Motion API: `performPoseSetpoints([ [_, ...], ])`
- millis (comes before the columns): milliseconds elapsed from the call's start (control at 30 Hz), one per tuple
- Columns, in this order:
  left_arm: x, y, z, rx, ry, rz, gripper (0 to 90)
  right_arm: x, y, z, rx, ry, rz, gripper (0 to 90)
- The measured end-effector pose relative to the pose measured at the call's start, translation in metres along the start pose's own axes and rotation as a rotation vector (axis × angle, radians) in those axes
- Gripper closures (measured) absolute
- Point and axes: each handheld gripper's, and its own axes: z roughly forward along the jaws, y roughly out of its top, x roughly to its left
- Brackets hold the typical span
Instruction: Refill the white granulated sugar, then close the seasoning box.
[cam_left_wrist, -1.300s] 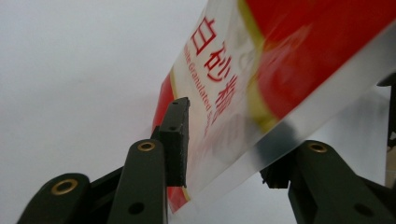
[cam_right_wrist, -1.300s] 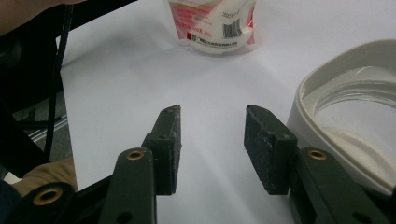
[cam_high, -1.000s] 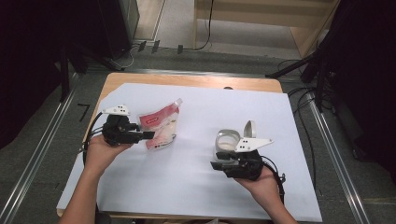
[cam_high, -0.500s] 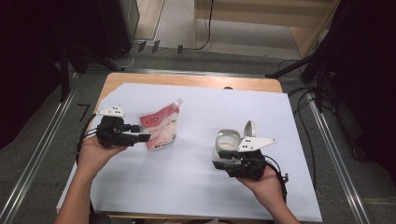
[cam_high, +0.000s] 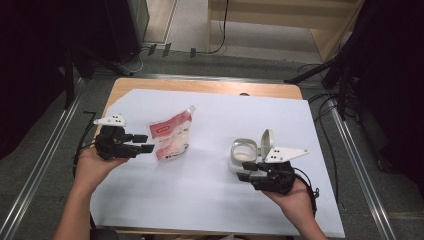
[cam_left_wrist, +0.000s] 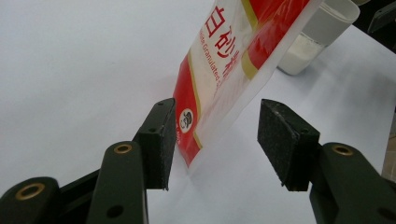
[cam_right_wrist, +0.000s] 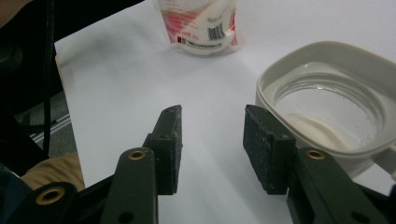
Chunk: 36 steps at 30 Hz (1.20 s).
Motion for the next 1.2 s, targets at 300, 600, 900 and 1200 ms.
performPoseSetpoints([
  [300,0.013,-0.008,-0.007,0.004,0.038,-0.057,47.6,-0.004,-0.002,-0.007,0.002,-0.015,0.011,59.5],
  [600,0.025,-0.013,-0.005,-0.023,0.102,-0.072,45.8,-0.005,-0.006,-0.013,0.021,-0.027,0.009,62.4],
  [900,0.029,-0.009,0.002,-0.026,0.107,-0.071,45.6,-0.010,-0.008,-0.025,0.021,-0.029,0.028,66.7],
  [1200,0.027,-0.007,0.005,-0.027,0.109,-0.048,45.3,-0.015,-0.006,-0.033,0.031,-0.028,0.028,79.2],
])
